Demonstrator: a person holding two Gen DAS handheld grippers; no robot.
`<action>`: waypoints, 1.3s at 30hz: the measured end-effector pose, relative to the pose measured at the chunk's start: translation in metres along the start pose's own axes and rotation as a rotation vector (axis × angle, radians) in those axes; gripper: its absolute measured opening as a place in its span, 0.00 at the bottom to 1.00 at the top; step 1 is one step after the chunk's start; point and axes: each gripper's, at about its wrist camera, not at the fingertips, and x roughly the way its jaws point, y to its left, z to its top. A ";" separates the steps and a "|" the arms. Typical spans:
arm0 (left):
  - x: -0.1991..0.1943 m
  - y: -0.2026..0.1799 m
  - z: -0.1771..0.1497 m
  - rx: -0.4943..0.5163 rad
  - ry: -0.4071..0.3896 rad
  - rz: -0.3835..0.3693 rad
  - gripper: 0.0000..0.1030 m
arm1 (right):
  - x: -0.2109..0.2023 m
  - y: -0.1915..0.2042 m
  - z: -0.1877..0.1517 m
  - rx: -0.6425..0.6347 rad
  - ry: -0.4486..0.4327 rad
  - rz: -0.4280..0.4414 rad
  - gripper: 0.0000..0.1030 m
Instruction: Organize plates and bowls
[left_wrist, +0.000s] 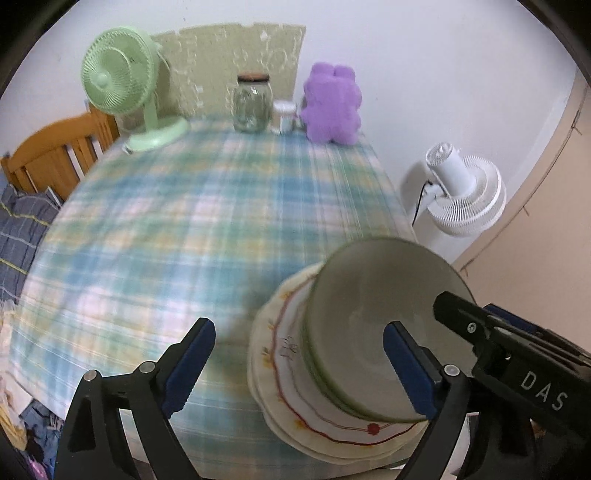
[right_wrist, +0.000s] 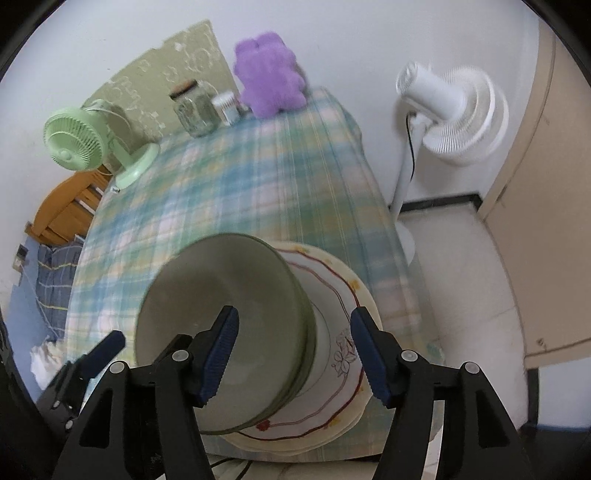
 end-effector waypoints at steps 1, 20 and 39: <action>-0.005 0.005 0.001 0.001 -0.016 0.002 0.91 | -0.007 0.006 0.000 -0.009 -0.027 -0.009 0.64; -0.045 0.171 -0.006 0.092 -0.174 0.094 0.94 | -0.014 0.156 -0.043 -0.085 -0.261 -0.112 0.77; -0.065 0.219 -0.066 0.076 -0.294 0.119 1.00 | -0.001 0.193 -0.119 -0.102 -0.365 -0.112 0.80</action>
